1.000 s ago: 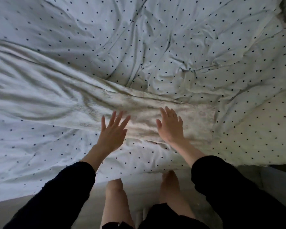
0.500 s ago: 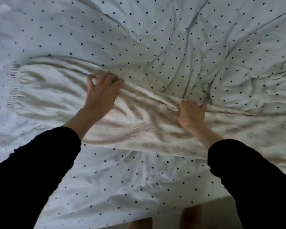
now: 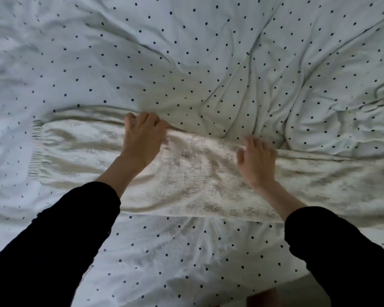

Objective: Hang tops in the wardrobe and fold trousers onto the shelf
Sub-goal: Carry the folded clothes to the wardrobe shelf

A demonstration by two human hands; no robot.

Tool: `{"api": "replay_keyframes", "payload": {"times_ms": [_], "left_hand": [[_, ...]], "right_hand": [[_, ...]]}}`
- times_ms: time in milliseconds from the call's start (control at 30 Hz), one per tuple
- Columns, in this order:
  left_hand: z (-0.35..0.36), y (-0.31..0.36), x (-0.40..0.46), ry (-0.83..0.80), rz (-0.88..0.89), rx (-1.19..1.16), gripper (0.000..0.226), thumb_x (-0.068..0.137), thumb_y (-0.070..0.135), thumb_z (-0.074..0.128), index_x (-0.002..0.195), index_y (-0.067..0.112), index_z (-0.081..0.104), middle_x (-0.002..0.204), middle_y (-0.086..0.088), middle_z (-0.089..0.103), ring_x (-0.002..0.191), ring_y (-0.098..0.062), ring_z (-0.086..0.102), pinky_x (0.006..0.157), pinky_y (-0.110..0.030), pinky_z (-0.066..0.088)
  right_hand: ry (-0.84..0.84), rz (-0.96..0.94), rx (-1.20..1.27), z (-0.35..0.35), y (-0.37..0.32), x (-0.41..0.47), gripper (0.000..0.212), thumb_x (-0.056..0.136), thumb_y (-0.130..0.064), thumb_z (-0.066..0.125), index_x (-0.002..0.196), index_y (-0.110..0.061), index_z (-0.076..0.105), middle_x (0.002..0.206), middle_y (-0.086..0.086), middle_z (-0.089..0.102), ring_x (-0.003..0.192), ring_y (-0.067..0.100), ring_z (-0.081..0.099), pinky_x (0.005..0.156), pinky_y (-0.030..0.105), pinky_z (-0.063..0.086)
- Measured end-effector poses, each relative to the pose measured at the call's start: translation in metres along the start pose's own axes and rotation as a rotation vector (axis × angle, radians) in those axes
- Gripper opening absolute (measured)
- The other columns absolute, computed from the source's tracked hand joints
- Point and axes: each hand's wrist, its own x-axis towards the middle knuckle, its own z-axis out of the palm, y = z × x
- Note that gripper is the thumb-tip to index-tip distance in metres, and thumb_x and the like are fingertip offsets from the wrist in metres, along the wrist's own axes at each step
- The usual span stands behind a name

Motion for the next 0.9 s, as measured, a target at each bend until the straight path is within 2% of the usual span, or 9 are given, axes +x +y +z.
{"api": "replay_keyframes", "payload": {"times_ms": [133, 233, 400, 467, 567, 633, 700, 800, 900], "left_hand": [[-0.015, -0.042, -0.041, 0.072, -0.105, -0.038, 0.029, 0.092, 0.019, 0.052, 0.121, 0.019, 0.056, 0.126, -0.007, 0.053, 0.122, -0.027, 0.045, 0.098, -0.050, 0.027], [-0.020, -0.088, -0.075, 0.031, -0.308, -0.090, 0.041, 0.096, 0.022, 0.048, 0.137, 0.018, 0.041, 0.142, -0.015, 0.040, 0.135, -0.032, 0.031, 0.104, -0.060, 0.023], [-0.025, -0.152, -0.100, -0.084, -0.725, -0.340, 0.063, 0.098, 0.043, 0.038, 0.150, 0.021, 0.012, 0.156, -0.011, 0.016, 0.143, -0.029, 0.016, 0.110, -0.060, 0.011], [-0.021, -0.173, -0.105, -0.129, -0.856, -0.576, 0.074, 0.092, 0.055, 0.041, 0.150, 0.019, 0.011, 0.149, -0.014, 0.032, 0.133, -0.034, 0.035, 0.107, -0.057, 0.028], [-0.023, -0.187, -0.115, -0.138, -0.937, -0.773, 0.079, 0.083, 0.068, 0.044, 0.140, 0.013, 0.036, 0.123, -0.011, 0.055, 0.110, -0.032, 0.056, 0.093, -0.047, 0.047], [-0.025, -0.190, -0.121, -0.143, -0.980, -0.857, 0.063, 0.086, 0.057, 0.054, 0.127, 0.010, 0.052, 0.103, -0.003, 0.060, 0.098, -0.024, 0.059, 0.085, -0.037, 0.048], [-0.027, -0.192, -0.124, -0.142, -1.005, -1.004, 0.045, 0.084, 0.045, 0.064, 0.107, 0.006, 0.062, 0.084, -0.003, 0.060, 0.081, -0.021, 0.056, 0.071, -0.033, 0.043], [-0.043, -0.188, -0.124, -0.086, -0.993, -1.041, 0.030, 0.082, 0.034, 0.070, 0.090, 0.006, 0.065, 0.078, -0.007, 0.060, 0.073, -0.021, 0.054, 0.063, -0.030, 0.041], [-0.067, -0.167, -0.123, -0.010, -0.906, -0.817, 0.025, 0.085, 0.032, 0.067, 0.099, 0.011, 0.063, 0.082, -0.005, 0.063, 0.074, -0.023, 0.056, 0.062, -0.030, 0.042]], "right_hand": [[-0.029, -0.265, 0.140, 0.019, -0.078, -0.025, 0.045, 0.099, -0.030, 0.033, 0.141, -0.014, 0.039, 0.149, 0.010, 0.036, 0.139, 0.027, 0.033, 0.112, 0.052, 0.028], [-0.053, -0.476, 0.154, 0.028, -0.145, -0.040, 0.051, 0.099, -0.036, 0.023, 0.143, -0.016, 0.037, 0.153, 0.011, 0.029, 0.143, 0.029, 0.025, 0.114, 0.053, 0.024], [0.000, -0.783, 0.051, 0.042, -0.232, -0.038, 0.051, 0.091, -0.036, 0.051, 0.139, -0.020, 0.045, 0.153, 0.012, 0.029, 0.141, 0.033, 0.027, 0.109, 0.061, 0.026], [-0.013, -0.788, -0.026, 0.047, -0.254, -0.033, 0.057, 0.089, -0.042, 0.055, 0.141, -0.025, 0.041, 0.155, 0.010, 0.025, 0.143, 0.032, 0.022, 0.108, 0.063, 0.022], [-0.060, -0.739, -0.140, 0.052, -0.273, -0.028, 0.065, 0.089, -0.052, 0.050, 0.147, -0.032, 0.027, 0.159, 0.007, 0.011, 0.145, 0.033, 0.010, 0.108, 0.069, 0.012], [-0.109, -0.738, -0.212, 0.057, -0.279, -0.027, 0.069, 0.092, -0.057, 0.041, 0.150, -0.035, 0.009, 0.159, 0.005, -0.008, 0.145, 0.034, -0.008, 0.107, 0.071, -0.002], [-0.158, -0.734, -0.235, 0.054, -0.283, -0.026, 0.069, 0.094, -0.059, 0.036, 0.150, -0.035, 0.003, 0.158, 0.005, -0.016, 0.144, 0.034, -0.016, 0.106, 0.071, -0.007], [-0.208, -0.763, -0.222, 0.042, -0.283, -0.025, 0.062, 0.097, -0.055, 0.029, 0.150, -0.033, 0.007, 0.158, 0.004, -0.016, 0.144, 0.032, -0.016, 0.108, 0.068, -0.007], [-0.195, -0.751, -0.042, 0.023, -0.269, -0.034, 0.053, 0.100, -0.042, 0.031, 0.149, -0.025, 0.021, 0.160, 0.004, 0.001, 0.147, 0.023, -0.005, 0.115, 0.059, 0.001]]}}
